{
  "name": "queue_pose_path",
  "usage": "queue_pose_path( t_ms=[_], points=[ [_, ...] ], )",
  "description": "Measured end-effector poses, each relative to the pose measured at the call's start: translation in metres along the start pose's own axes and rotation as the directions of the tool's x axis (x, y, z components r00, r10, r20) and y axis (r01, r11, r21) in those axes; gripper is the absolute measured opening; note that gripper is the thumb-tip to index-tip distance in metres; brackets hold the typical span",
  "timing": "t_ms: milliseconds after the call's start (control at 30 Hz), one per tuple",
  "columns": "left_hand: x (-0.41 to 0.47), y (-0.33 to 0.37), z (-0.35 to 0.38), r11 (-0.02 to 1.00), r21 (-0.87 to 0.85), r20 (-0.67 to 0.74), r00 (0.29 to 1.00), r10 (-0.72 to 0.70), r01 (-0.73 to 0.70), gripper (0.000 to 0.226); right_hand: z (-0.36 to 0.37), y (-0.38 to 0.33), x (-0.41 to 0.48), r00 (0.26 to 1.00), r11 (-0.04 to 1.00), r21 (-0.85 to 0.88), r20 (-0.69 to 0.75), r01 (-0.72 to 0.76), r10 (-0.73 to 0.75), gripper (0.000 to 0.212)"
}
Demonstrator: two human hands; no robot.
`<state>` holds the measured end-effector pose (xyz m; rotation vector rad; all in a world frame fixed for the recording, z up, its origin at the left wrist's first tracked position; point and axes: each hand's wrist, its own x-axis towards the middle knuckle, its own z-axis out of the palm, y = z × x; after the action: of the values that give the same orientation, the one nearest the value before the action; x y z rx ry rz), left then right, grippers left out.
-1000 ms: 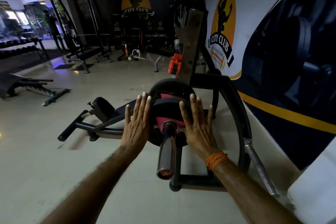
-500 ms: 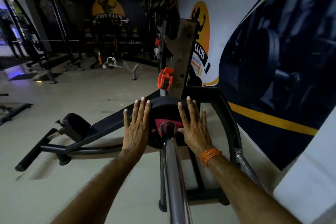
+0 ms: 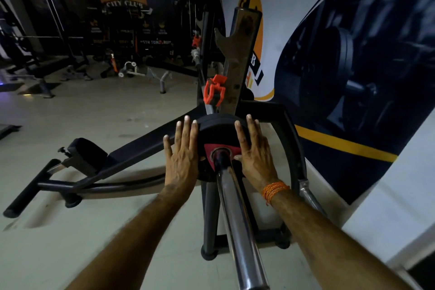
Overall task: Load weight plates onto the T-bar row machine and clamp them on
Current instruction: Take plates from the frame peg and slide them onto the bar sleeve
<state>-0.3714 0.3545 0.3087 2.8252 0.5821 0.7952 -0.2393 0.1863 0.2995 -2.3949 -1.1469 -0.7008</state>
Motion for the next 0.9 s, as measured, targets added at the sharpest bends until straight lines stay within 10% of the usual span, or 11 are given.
queue_pose_path(
  t_ms=[433,900],
  points=[
    [-0.124,0.043,-0.084,0.996,-0.001,-0.022,0.996,-0.090,0.090,0.077,-0.097,-0.035,-0.080,0.999,0.983,0.186,0.052,0.001,-0.011,0.062],
    [-0.329,0.111,-0.123,0.992,0.017,-0.009,0.992,-0.129,0.129,0.068,-0.157,-0.090,-0.292,0.999,0.951,0.308,-0.045,0.006,0.008,0.059]
  ],
)
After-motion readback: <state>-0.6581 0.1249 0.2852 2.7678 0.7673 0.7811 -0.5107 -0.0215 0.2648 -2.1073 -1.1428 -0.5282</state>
